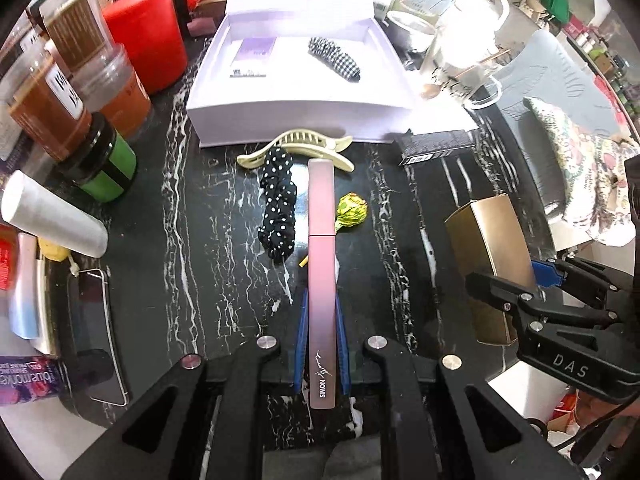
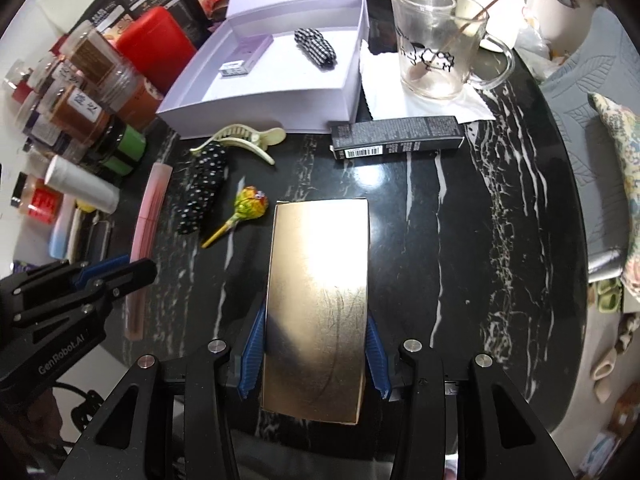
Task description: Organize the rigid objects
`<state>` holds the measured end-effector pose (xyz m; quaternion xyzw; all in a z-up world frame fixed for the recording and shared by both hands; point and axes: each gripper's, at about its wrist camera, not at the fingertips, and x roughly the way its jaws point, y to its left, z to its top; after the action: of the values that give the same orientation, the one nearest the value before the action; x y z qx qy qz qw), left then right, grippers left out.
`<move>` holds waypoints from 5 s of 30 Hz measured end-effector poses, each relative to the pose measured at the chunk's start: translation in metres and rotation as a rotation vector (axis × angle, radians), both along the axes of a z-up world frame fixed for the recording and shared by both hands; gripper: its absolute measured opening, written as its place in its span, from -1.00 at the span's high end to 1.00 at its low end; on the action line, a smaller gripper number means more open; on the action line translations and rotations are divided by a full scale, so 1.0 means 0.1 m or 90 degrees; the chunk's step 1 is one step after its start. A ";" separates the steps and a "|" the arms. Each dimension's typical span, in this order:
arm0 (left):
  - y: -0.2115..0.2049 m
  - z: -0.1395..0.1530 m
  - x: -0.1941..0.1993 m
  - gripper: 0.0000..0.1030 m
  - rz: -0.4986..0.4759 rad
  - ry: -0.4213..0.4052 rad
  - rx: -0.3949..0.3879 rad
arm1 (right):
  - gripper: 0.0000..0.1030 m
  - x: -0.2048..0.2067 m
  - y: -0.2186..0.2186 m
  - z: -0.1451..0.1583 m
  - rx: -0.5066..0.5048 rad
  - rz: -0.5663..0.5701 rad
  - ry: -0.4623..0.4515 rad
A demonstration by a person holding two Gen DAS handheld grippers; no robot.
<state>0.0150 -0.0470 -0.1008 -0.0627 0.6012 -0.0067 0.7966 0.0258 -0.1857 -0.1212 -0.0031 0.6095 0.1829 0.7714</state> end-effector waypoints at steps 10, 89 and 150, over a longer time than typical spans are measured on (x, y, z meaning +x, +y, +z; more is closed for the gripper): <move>0.02 0.38 -0.07 0.74 0.008 -0.033 0.008 | 0.15 -0.14 0.04 0.32 0.023 0.027 -0.006; 1.01 -0.20 2.56 0.74 -0.012 -0.034 0.005 | 0.15 2.55 0.98 0.13 0.002 0.070 -0.068; 0.78 0.57 2.33 0.73 0.018 -0.099 0.087 | 0.06 2.31 0.69 0.86 -0.039 0.019 -0.165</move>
<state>0.2480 0.0312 -0.0441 -0.0159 0.5360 0.0405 0.8431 0.2565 -0.1168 -0.0356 -0.0595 0.5096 0.1737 0.8406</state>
